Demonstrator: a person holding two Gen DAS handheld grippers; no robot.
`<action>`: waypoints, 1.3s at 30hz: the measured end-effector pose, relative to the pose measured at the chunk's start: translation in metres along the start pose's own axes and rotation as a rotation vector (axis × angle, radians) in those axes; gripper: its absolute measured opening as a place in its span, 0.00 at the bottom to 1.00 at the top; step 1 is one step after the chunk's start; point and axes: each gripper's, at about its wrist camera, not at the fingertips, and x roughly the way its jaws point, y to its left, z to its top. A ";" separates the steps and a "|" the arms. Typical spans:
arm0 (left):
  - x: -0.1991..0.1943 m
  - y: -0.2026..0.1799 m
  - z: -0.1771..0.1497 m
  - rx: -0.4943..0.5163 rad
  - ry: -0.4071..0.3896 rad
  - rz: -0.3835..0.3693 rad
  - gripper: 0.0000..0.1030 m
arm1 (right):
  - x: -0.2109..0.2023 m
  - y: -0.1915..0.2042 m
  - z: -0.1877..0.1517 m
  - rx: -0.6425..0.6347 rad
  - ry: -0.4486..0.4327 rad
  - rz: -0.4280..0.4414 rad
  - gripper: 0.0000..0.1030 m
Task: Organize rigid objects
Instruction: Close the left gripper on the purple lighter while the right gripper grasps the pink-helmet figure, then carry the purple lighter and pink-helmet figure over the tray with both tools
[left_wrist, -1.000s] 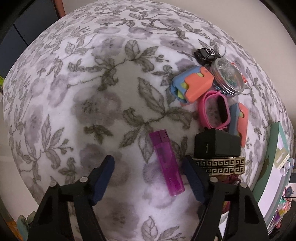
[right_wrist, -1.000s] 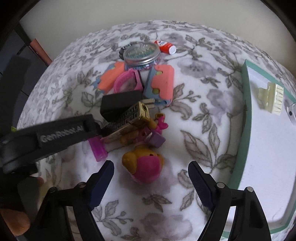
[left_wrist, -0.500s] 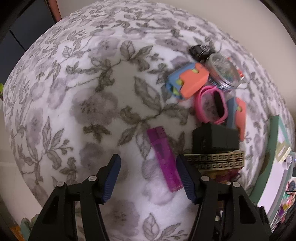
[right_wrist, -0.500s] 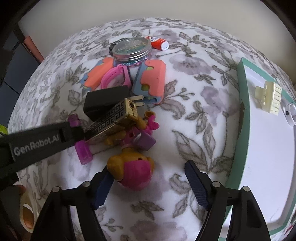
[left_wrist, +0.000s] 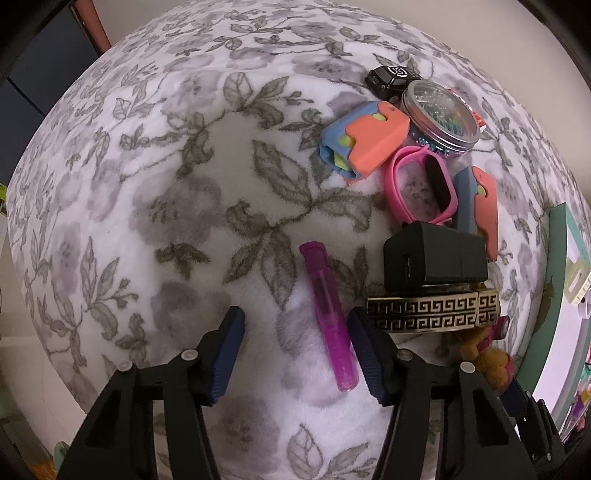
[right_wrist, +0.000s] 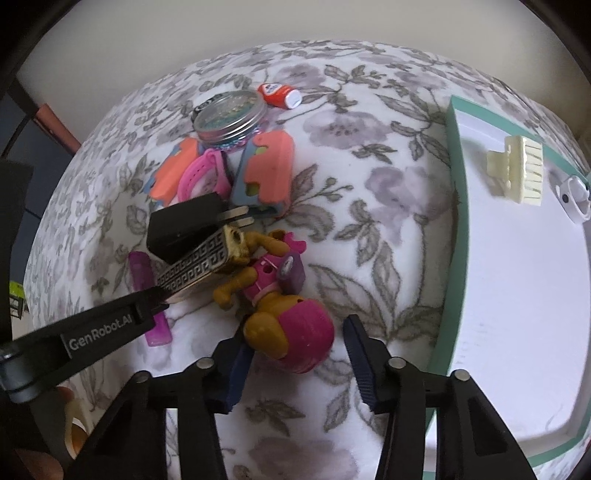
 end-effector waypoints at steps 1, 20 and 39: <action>-0.001 -0.001 0.000 -0.001 -0.004 -0.002 0.52 | -0.002 -0.005 -0.001 0.013 -0.001 0.003 0.43; -0.006 0.012 0.008 -0.044 -0.025 -0.010 0.19 | -0.006 -0.019 0.000 0.084 0.000 0.044 0.42; -0.073 0.023 0.011 -0.087 -0.211 -0.113 0.19 | -0.054 -0.037 0.008 0.186 -0.109 0.162 0.41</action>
